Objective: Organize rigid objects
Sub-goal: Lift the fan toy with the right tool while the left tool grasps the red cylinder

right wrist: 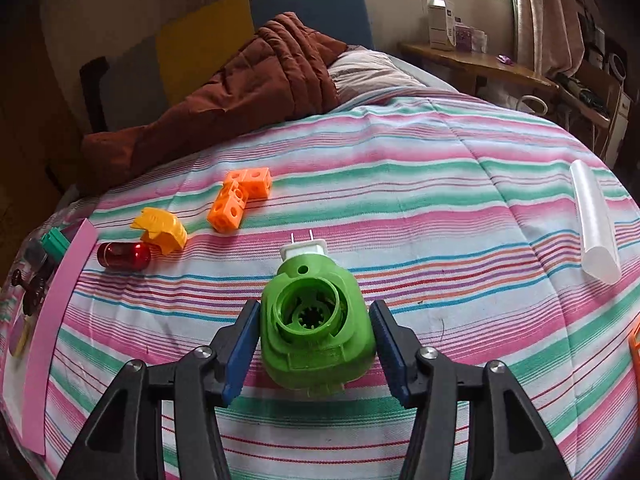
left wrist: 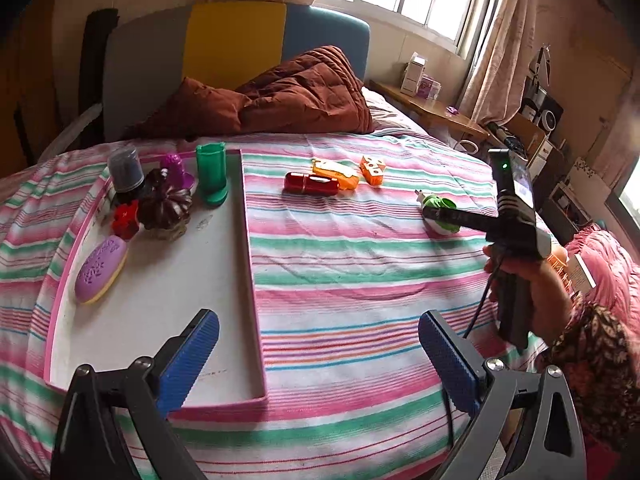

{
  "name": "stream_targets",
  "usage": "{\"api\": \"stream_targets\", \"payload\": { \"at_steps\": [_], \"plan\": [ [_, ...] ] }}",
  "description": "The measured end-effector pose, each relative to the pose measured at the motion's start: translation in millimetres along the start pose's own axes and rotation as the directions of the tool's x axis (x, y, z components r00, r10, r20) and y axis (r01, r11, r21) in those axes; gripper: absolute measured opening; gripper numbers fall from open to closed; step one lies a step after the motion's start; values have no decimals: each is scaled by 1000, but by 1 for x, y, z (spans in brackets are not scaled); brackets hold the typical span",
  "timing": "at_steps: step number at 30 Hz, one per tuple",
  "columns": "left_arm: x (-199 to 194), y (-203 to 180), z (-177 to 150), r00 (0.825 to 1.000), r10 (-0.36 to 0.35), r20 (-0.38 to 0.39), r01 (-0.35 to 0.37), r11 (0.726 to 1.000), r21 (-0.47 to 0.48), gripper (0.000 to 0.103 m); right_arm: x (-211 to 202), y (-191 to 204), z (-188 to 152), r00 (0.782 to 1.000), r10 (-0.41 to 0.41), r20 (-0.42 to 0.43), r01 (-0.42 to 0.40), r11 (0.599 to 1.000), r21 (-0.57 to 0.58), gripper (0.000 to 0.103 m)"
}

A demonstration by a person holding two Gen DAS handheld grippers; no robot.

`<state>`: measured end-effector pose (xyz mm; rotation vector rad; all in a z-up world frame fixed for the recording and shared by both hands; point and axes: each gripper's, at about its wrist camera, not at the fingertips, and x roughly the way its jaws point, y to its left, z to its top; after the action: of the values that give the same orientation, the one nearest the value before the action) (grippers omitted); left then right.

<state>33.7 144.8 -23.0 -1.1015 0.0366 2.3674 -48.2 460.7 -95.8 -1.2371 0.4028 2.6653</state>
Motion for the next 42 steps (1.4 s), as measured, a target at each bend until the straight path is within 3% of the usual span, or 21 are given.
{"api": "stream_targets", "payload": {
  "at_steps": [11,19,29,34,38,42],
  "plan": [
    [42,-30,71,999,-37,11,36,998,50,103,-9,-6,-12,998,-39,52,37,998,47,53],
    [115,-39,119,996,82,-38,-74,982,174,103,-8,-3,-14,994,-87,60,84,996,40,53],
    [197,-33,162,984,128,-126,-90,960,265,103,-7,-3,-17,993,-96,74,94,995,39,53],
    [233,-21,160,956,83,-281,-19,974,225,103,-5,0,-18,990,-119,73,118,993,23,53],
    [232,-21,142,908,-41,-417,105,986,132,103,-6,-1,-18,990,-118,76,116,993,25,53],
    [207,-42,126,912,-82,-403,173,966,194,103,-6,-1,-18,990,-118,77,117,993,25,53]
  ]
}}
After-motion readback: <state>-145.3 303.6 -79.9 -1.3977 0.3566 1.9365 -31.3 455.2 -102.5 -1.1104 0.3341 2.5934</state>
